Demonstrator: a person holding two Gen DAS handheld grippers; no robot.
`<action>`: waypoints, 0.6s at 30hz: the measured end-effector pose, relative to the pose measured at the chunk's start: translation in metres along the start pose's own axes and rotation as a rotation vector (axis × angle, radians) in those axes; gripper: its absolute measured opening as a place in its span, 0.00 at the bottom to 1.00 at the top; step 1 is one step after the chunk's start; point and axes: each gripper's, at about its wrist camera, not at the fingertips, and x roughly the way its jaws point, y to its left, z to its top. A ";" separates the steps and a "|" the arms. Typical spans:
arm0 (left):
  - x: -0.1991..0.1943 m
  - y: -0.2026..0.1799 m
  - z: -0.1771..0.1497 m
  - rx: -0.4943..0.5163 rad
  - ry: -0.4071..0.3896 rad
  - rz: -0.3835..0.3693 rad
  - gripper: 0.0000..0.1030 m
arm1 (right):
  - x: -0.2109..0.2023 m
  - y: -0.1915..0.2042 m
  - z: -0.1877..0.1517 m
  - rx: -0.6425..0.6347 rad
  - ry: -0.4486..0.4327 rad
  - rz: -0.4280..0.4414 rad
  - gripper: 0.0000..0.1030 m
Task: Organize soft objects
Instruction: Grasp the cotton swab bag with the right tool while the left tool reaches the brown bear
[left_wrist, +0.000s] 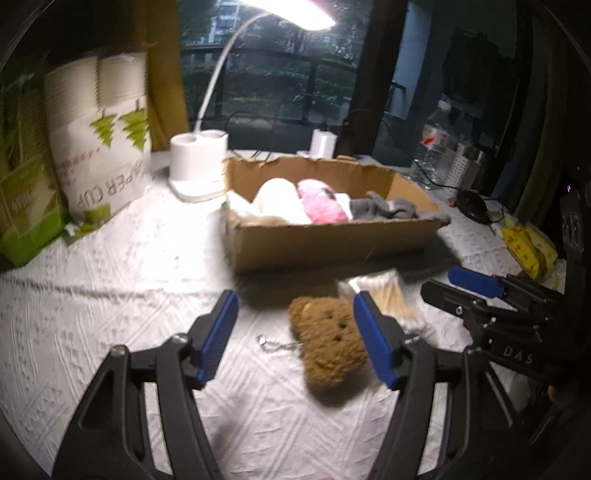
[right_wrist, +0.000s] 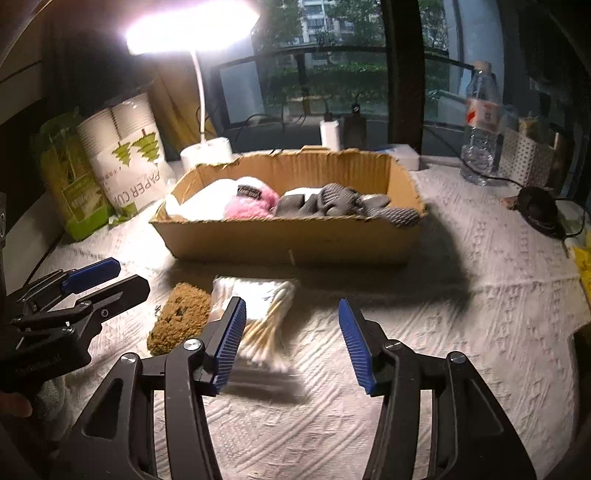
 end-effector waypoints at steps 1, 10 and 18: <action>0.001 0.005 -0.001 -0.012 0.002 0.005 0.65 | 0.003 0.002 0.000 -0.003 0.007 0.004 0.56; 0.008 0.029 -0.003 -0.044 0.018 0.037 0.65 | 0.032 0.018 -0.002 -0.011 0.064 0.042 0.57; 0.017 0.025 0.000 -0.039 0.033 0.030 0.65 | 0.054 0.019 -0.004 -0.008 0.126 0.073 0.60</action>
